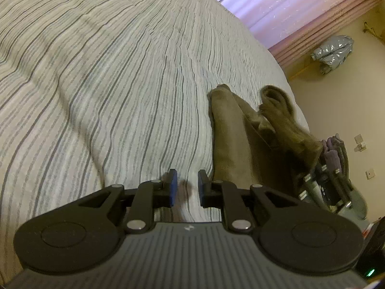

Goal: Fold clothes
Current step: 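Fold the lifted edge over the leggings with the right tool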

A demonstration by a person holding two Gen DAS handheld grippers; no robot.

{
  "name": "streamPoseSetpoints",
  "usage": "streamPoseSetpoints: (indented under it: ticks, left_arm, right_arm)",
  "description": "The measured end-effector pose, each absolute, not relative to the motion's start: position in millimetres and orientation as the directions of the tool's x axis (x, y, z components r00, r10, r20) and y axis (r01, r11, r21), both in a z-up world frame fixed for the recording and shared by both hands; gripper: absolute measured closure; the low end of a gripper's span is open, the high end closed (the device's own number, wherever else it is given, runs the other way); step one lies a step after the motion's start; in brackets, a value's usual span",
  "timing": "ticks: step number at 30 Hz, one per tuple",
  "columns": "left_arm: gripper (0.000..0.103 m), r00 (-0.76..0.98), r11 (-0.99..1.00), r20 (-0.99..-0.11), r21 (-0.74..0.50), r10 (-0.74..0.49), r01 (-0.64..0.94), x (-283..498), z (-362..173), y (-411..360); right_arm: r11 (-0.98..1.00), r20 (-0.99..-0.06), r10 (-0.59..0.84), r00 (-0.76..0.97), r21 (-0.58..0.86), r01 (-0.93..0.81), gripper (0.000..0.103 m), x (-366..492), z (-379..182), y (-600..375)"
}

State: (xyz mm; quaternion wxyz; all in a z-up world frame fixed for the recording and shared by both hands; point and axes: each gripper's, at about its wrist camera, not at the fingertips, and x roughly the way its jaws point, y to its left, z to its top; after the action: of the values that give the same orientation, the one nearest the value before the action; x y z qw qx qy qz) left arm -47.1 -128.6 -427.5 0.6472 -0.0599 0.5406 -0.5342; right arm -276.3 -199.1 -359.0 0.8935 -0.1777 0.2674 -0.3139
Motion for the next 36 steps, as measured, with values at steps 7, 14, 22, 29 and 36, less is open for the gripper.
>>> streamPoseSetpoints:
  ticks: [7,14,22,29,36]
  left_arm:
    - [0.090,-0.162,0.422,-0.629,-0.668,-0.760,0.613,-43.9,-431.4,-125.1]
    - [0.090,-0.159,0.422,-0.629,-0.666,-0.761,0.615,-46.6,-429.0,-127.4]
    - [0.090,-0.150,0.431,-0.639,-0.655,-0.755,0.621,-48.8,-428.2,-129.9]
    - [0.090,-0.135,0.443,-0.649,-0.641,-0.748,0.627,-47.7,-421.5,-120.6]
    - [0.090,-0.153,0.371,-0.596,-0.659,-0.788,0.654,-60.3,-393.7,-119.9]
  right_arm:
    - [0.754,-0.392,-0.623,0.677,-0.531,0.386,0.088,-260.7,-378.4,-185.9]
    - [0.763,-0.451,-0.600,0.661,-0.570,0.304,0.088,-241.1,-396.5,-182.6]
    - [0.754,-0.424,-0.607,0.672,-0.573,0.320,0.087,-255.9,-399.6,-176.0]
    - [0.776,-0.457,-0.581,0.673,-0.560,0.291,0.046,-265.0,-394.6,-168.5]
    - [0.799,-0.452,-0.600,0.660,-0.296,0.524,0.034,-342.5,-358.7,-171.4]
